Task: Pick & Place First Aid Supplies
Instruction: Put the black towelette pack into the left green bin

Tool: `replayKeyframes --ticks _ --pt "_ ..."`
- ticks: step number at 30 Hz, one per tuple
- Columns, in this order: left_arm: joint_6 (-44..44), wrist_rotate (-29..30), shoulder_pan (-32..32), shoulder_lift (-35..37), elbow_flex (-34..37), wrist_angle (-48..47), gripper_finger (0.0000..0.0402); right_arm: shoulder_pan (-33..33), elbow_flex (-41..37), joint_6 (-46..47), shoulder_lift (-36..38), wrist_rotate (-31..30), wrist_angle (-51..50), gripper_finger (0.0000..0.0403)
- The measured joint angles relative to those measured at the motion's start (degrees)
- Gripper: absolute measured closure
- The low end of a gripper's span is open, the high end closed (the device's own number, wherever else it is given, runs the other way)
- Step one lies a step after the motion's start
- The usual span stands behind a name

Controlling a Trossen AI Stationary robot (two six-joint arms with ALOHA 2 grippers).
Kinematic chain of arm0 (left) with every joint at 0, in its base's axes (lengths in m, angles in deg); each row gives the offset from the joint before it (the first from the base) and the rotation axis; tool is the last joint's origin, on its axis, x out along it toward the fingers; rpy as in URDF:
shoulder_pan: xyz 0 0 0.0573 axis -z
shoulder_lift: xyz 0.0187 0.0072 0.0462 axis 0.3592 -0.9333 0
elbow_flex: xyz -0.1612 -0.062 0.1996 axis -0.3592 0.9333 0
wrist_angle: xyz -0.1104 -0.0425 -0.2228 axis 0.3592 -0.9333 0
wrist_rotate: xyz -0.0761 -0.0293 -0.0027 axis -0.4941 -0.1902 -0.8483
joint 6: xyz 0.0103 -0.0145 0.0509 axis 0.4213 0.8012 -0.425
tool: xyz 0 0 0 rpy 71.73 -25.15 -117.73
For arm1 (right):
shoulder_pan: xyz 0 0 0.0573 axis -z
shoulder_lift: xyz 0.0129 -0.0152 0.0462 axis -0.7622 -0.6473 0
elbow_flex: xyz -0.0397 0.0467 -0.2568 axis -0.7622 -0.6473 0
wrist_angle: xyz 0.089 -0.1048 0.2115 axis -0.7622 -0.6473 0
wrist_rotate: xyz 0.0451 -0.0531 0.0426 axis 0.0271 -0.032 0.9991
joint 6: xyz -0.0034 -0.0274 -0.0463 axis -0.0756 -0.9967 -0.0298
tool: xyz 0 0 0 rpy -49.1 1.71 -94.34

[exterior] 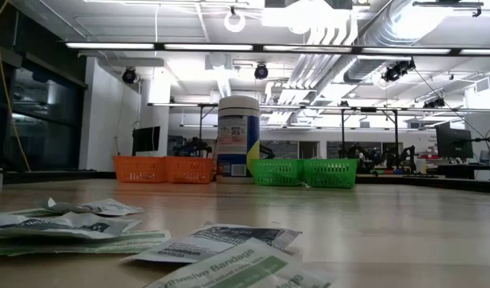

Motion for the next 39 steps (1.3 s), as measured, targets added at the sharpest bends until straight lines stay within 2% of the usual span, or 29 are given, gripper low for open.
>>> replayKeyframes --ticks 3,9,18,26,31,39 --pt "0.0 -0.1 0.0 0.0 0.0 -0.1 0.0401 0.1 0.0 0.0 0.0 0.3 0.1 0.0289" --pt "-0.5 -0.4 0.0 0.0 0.0 -0.3 0.0401 0.1 0.0 -0.6 0.0 1.0 0.4 0.0389" --pt "-1.5 -0.6 0.0 0.0 0.0 -0.4 0.0388 0.2 0.0 -0.4 0.0 2.5 0.6 0.0400" --pt "-2.7 1.2 0.5 1.6 0.0 -5.2 0.0304 0.7 0.0 -0.4 0.0 1.9 -0.6 0.0402" --pt "1.4 7.9 1.3 6.5 0.0 -15.4 0.0252 3.3 0.0 -0.5 0.0 2.6 -3.3 0.0402" --pt "25.9 6.8 1.3 16.5 2.8 -42.3 0.0239 15.1 0.0 -9.4 -3.7 7.2 -3.4 0.0403"
